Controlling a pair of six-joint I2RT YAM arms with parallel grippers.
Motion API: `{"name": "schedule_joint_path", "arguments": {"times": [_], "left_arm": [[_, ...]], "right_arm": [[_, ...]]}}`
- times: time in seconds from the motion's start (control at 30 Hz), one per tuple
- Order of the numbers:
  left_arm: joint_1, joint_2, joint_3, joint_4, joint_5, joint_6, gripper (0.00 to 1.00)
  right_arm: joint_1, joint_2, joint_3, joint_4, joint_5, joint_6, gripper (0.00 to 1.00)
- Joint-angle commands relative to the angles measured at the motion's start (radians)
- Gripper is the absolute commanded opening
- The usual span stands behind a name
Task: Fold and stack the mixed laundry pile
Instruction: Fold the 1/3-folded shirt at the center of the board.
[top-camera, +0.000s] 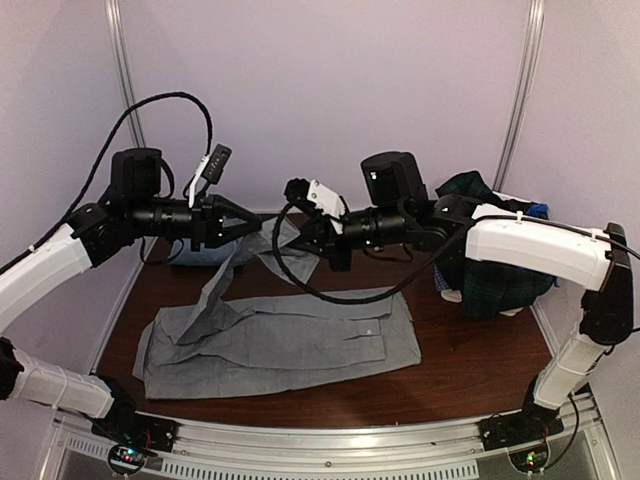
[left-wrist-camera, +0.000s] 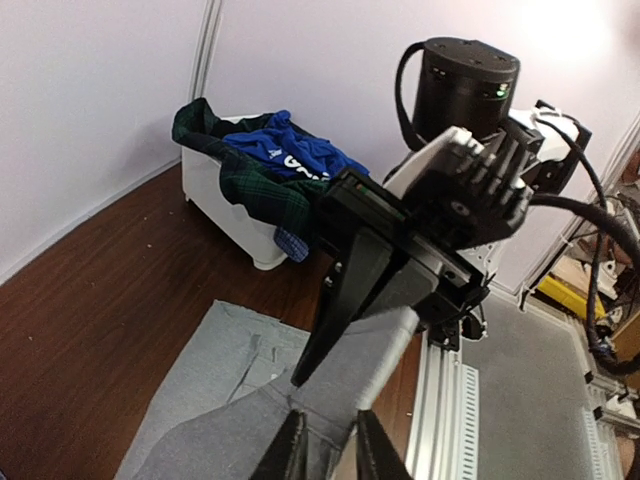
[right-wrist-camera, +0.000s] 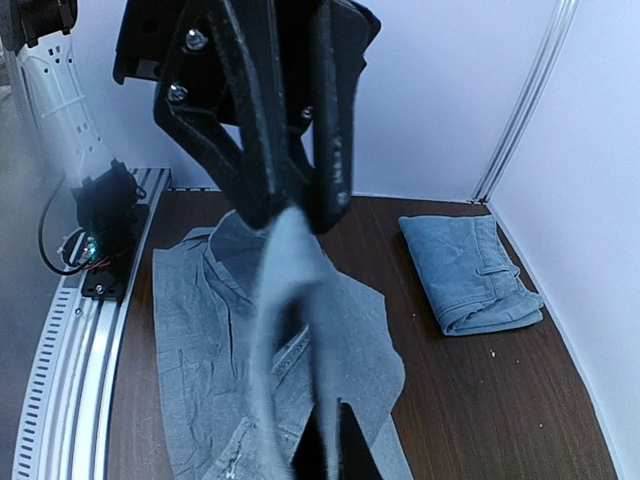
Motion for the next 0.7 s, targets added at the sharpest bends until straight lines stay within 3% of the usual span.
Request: {"name": "schedule_joint_path", "arguments": {"times": [0.0, 0.07, 0.17, 0.27, 0.43, 0.53, 0.67], "left_arm": [[-0.003, -0.058, -0.015, 0.013, -0.017, 0.006, 0.36], [-0.001, -0.094, -0.043, 0.026, -0.091, -0.032, 0.57], [0.030, -0.147, -0.088, 0.041, -0.176, -0.091, 0.62], [0.094, -0.195, -0.144, 0.039, -0.294, -0.165, 0.57], [0.165, -0.142, -0.168, -0.208, -0.508, -0.169, 0.37], [0.165, -0.129, -0.234, -0.294, -0.550, -0.182, 0.30], [0.163, -0.193, -0.378, -0.282, -0.540, -0.233, 0.23]], "right_arm": [[0.047, -0.068, 0.026, -0.134, 0.074, -0.012, 0.00], [0.085, -0.070, 0.064, -0.218, 0.099, -0.010, 0.00], [0.152, -0.059, 0.114, -0.359, 0.159, 0.007, 0.00], [0.240, -0.053, 0.135, -0.463, 0.264, 0.027, 0.00], [0.344, -0.015, 0.179, -0.613, 0.377, 0.127, 0.00], [0.392, 0.012, 0.201, -0.713, 0.421, 0.197, 0.00], [0.454, -0.006, 0.153, -0.792, 0.460, 0.298, 0.00]]}}
